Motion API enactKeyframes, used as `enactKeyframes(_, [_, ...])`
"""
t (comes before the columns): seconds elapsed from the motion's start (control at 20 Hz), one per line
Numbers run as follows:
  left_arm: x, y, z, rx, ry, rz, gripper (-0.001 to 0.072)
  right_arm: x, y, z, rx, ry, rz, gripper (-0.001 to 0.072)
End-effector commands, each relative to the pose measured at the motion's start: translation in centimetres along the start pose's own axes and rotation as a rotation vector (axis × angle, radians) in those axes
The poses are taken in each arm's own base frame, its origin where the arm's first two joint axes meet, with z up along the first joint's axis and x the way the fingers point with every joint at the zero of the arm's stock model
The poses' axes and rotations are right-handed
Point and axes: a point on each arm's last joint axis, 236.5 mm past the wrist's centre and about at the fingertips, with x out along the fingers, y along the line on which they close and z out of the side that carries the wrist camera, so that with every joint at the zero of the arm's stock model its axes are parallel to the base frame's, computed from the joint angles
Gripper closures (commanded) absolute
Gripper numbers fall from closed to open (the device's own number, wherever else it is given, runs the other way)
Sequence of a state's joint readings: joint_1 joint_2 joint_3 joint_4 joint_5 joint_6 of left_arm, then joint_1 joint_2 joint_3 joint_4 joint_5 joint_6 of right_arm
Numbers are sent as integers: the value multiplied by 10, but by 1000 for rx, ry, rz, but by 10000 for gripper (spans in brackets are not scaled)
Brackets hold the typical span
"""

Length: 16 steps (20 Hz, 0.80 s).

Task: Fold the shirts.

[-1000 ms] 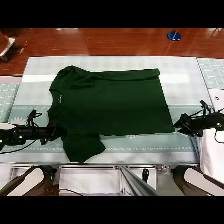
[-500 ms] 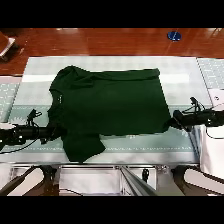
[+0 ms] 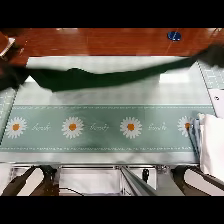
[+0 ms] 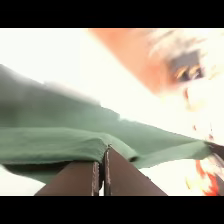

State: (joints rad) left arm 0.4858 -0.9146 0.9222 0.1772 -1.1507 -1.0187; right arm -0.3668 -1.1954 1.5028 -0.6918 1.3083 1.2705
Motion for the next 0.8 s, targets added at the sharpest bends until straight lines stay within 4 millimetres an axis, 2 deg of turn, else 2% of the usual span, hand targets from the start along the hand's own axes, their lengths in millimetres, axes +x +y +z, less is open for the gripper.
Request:
enactKeyframes(0.0, [-50,-135,78,356,-262,-33,690,-106,109,74,-290,-310,-35,690])
enactKeyframes(0.05, [-66,-157,85,437,-305,22,690,-131,133,76,-352,-371,-44,690])
enactKeyframes(0.15, [-100,-194,89,572,-377,134,690,-170,172,68,-439,-457,-61,690])
enactKeyframes(0.3, [-156,-241,84,766,-517,301,690,-212,201,43,-523,-531,-131,690])
enactKeyframes(0.45, [-208,-277,63,907,-648,450,690,-243,229,21,-579,-595,-154,690])
enactKeyframes(0.55, [-231,-288,47,940,-694,494,690,-248,237,3,-581,-576,-153,690])
enactKeyframes(0.6, [-240,-290,40,938,-706,507,690,-249,234,-6,-573,-555,-169,690])
enactKeyframes(0.7, [-255,-284,31,935,-700,546,690,-249,223,-18,-536,-516,-214,690])
enactKeyframes(0.75, [-258,-274,29,924,-680,574,690,-247,215,-22,-511,-496,-230,690])
